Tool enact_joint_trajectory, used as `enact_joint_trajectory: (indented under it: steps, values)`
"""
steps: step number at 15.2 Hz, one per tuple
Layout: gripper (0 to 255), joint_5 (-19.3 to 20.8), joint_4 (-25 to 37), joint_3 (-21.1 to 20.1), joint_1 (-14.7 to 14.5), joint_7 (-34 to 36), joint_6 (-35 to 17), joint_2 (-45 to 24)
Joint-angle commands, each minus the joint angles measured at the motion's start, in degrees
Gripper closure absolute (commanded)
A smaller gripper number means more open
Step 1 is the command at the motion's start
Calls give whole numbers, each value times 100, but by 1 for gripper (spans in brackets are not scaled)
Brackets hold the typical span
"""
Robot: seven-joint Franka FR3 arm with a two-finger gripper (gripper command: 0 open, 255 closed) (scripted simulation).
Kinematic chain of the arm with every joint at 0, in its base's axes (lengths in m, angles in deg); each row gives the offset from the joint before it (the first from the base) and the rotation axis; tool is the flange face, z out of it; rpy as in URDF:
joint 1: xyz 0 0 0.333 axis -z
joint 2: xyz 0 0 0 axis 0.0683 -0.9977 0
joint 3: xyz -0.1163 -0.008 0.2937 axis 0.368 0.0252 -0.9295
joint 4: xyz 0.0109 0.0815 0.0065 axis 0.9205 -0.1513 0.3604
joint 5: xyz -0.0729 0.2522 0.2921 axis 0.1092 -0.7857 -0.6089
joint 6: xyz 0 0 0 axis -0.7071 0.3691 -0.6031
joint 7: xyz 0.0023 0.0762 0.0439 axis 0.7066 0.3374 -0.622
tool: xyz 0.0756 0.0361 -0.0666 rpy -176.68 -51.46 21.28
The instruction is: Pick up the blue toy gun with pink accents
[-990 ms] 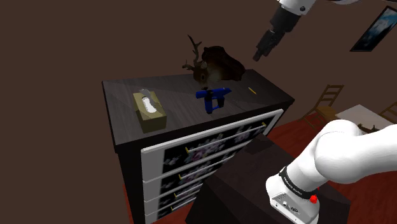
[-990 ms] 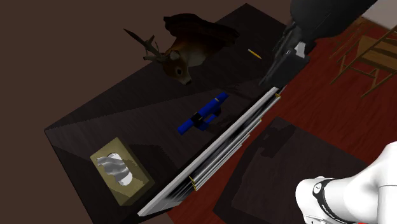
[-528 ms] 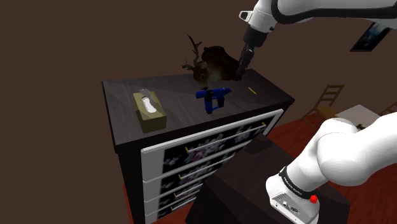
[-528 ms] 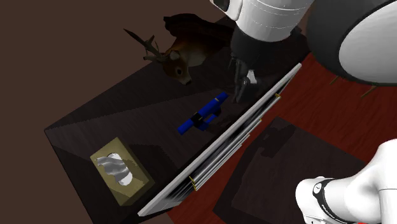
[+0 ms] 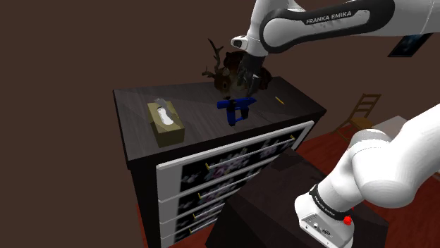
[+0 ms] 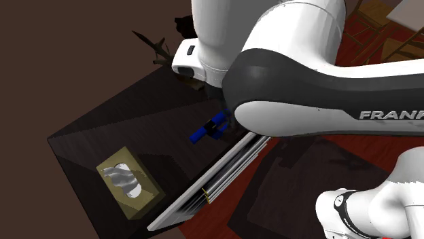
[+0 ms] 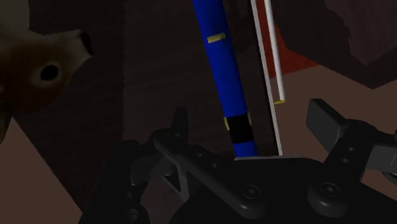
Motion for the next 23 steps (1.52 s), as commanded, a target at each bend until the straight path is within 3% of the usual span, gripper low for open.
enact_joint_trajectory:
  steps: [1, 2, 12, 13, 23]
  values:
    - [0, 20, 38, 16, -144, -657, -204, -345]
    - [0, 34, 36, 8, -208, -947, -314, -503]
    - [0, 4, -294, 33, -199, -970, -923, -791]
    - [255, 6, -295, 36, -196, -975, -921, -787]
    - [255, 10, -255, 29, -200, -969, -843, -749]
